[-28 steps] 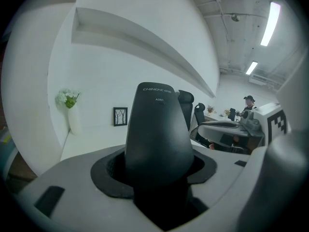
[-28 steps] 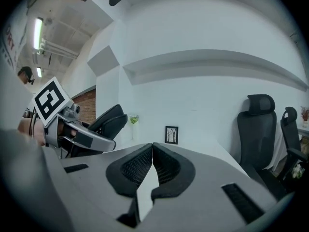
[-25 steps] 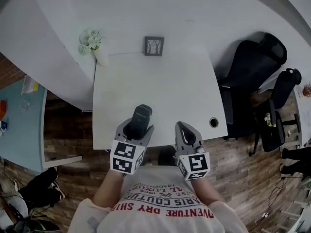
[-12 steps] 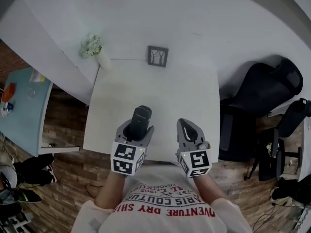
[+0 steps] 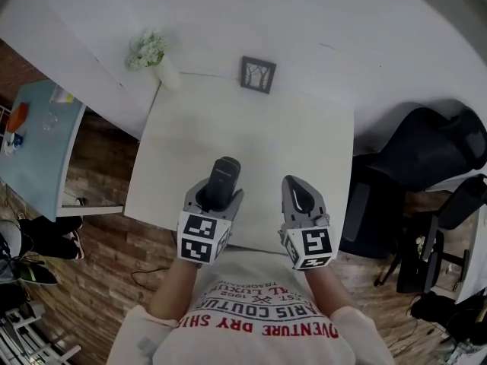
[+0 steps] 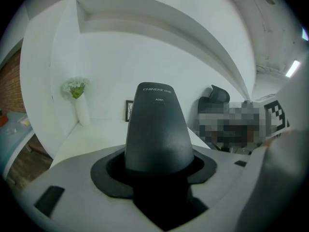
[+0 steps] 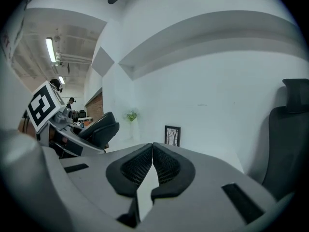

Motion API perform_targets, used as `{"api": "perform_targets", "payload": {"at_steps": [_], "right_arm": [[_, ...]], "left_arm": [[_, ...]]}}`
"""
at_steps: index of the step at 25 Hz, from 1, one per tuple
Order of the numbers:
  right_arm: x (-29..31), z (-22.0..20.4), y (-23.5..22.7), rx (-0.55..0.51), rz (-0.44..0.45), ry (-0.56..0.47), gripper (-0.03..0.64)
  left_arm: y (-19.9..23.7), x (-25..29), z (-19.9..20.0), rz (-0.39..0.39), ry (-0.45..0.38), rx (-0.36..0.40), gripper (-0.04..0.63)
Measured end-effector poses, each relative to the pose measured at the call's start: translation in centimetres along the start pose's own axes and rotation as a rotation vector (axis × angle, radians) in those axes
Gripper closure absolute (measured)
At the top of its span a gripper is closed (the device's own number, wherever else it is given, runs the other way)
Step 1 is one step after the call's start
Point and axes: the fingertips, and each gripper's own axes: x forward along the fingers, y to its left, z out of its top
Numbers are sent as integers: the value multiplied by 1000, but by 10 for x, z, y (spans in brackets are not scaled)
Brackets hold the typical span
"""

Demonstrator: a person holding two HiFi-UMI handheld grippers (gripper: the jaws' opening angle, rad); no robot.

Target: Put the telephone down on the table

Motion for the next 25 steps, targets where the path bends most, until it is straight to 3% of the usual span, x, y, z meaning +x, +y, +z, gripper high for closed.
{"api": "perform_targets", "payload": {"at_steps": [6, 13, 21, 25], "right_arm": [[18, -18, 9, 16, 0, 48, 592], [52, -42, 19, 12, 19, 109, 592], [79, -67, 9, 23, 12, 172, 592], [90, -74, 2, 30, 4, 191, 591]], "left_arm": [[23, 22, -23, 13, 67, -16, 311], [60, 68, -62, 27, 206, -32, 311], [81, 125, -74, 5, 325, -32, 311], [86, 151, -84, -9, 376, -67, 311]]}}
